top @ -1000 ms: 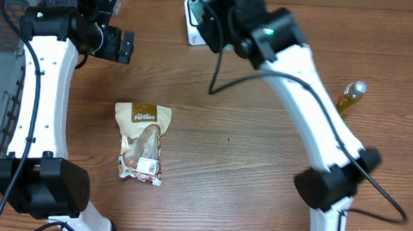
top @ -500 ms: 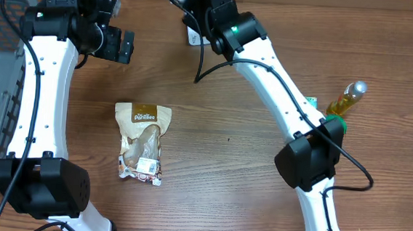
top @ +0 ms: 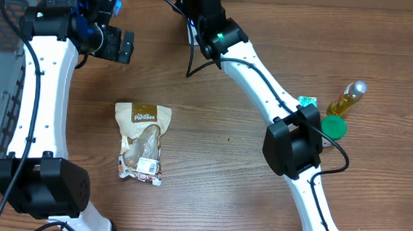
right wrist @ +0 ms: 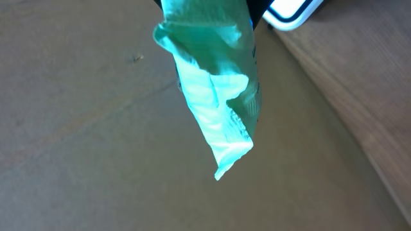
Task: Scan the item barcode
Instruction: 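Hold the teal packet's barcode against the white scanner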
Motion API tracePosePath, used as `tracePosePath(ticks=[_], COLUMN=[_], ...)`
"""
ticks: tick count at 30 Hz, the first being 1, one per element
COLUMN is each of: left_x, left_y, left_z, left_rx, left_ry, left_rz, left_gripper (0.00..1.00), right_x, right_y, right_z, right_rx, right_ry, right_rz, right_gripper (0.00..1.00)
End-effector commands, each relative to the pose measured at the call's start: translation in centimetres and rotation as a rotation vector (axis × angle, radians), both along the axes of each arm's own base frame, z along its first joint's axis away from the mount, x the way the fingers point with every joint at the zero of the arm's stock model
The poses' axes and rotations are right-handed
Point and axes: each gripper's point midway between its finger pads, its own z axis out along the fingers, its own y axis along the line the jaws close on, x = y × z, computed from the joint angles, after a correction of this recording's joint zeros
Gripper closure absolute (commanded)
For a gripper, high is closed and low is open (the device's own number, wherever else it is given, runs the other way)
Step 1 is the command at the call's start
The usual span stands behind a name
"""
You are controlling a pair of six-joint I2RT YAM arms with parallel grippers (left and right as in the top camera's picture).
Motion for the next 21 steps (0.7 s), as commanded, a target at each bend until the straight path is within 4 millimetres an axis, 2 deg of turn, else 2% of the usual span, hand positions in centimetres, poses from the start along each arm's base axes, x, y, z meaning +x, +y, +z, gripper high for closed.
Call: tracePosePath(ticks=[1,7,11,21], left_x=[0.1,0.1,0.1,0.1], left_y=[0.3,0.3,0.3,0.3], left_z=[-0.1,-0.1,-0.1,-0.1], left_rx=[-0.001,-0.001,-0.001,-0.001], left_ry=[0.001,0.001,0.001,0.001], left_rz=[0.020,0.020,0.020,0.020], left_gripper=[0.00,0.01,0.00,0.00], right_x=[1.6,2.8,2.8,1.8], right_y=[-1.1,-1.6,-1.8,-1.3], right_z=[-2.0,-6.3,-8.6,-10.8], right_rx=[-0.010,-0.060,-0.082,-0.121], right_ry=[-0.018,-0.001,0.036,0.109], right_rz=[-0.068,-0.106,-0.117,-0.105], right_gripper=[0.96,0.96,0.96,0.96])
